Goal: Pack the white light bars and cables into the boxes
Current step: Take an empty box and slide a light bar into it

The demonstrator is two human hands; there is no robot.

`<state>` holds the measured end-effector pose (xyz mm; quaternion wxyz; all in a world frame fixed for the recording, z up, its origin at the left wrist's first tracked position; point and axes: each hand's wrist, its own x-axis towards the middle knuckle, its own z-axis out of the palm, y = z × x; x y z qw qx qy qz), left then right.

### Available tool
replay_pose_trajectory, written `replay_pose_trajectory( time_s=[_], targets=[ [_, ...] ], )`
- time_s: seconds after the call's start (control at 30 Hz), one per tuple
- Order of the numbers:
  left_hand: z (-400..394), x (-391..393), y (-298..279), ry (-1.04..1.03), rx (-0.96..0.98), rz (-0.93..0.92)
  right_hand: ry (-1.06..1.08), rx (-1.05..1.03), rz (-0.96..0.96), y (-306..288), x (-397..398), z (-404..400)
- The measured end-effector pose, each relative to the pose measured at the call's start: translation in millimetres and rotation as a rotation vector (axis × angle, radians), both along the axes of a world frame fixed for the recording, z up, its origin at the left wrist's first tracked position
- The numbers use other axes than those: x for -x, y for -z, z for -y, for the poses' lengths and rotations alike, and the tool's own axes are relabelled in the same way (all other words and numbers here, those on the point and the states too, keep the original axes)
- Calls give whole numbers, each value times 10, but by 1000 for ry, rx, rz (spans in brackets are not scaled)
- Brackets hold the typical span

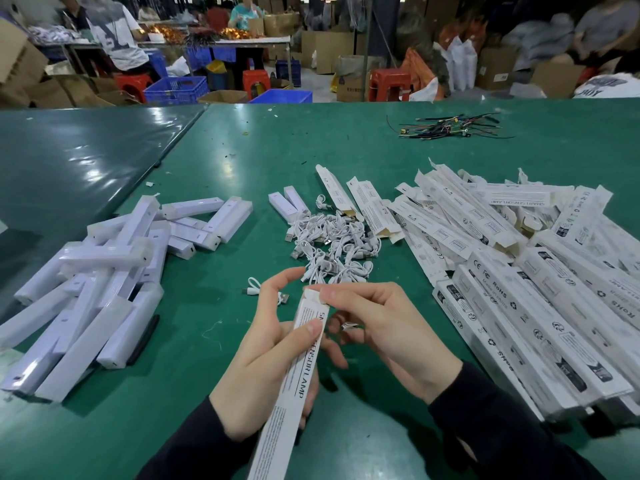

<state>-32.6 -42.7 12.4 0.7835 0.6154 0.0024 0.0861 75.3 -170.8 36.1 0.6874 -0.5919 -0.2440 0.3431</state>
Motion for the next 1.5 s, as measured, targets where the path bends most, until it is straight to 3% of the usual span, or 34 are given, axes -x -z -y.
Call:
replay_pose_trajectory(
  time_s=[0.33, 0.47, 0.6, 0.67, 0.73, 0.87, 1.0, 1.07, 1.13, 1.27, 1.37, 1.5],
  targets=[
    [2, 4, 13, -25, -21, 5, 15, -57, 90, 24, 40, -1],
    [-29, 24, -15, -54, -18, 0, 80, -113, 388, 69, 94, 1],
    [-49, 30, 7, 66, -36, -34, 160, -56, 936, 125, 69, 39],
    [-52, 32, -6, 127, -19, -87, 191, -60, 1061, 131, 70, 35],
    [-60, 30, -45, 108, -7, -112, 193, -80, 997, 131, 66, 20],
    [-100, -93, -88, -67, -155, -156, 20, 19, 647, 130, 98, 0],
    [-22, -8, -177, 132, 288, -234, -155, 12, 365, 12, 84, 45],
    [-79, 37, -187, 92, 336, -227, -93, -1, 392, -132, 24, 129],
    [-182, 18, -166, -112, 290, -212, 48, -80, 424, -313, -43, 313],
    [-290, -3, -187, -439, 191, -147, 520, -162, 642, -657, -25, 937],
    [-251, -9, -180, -492, 151, -120, 705, 73, 887, -692, -153, 1419],
    [-218, -35, -142, -467, 116, -117, 704, 419, 912, -435, -394, 1901]
  ],
)
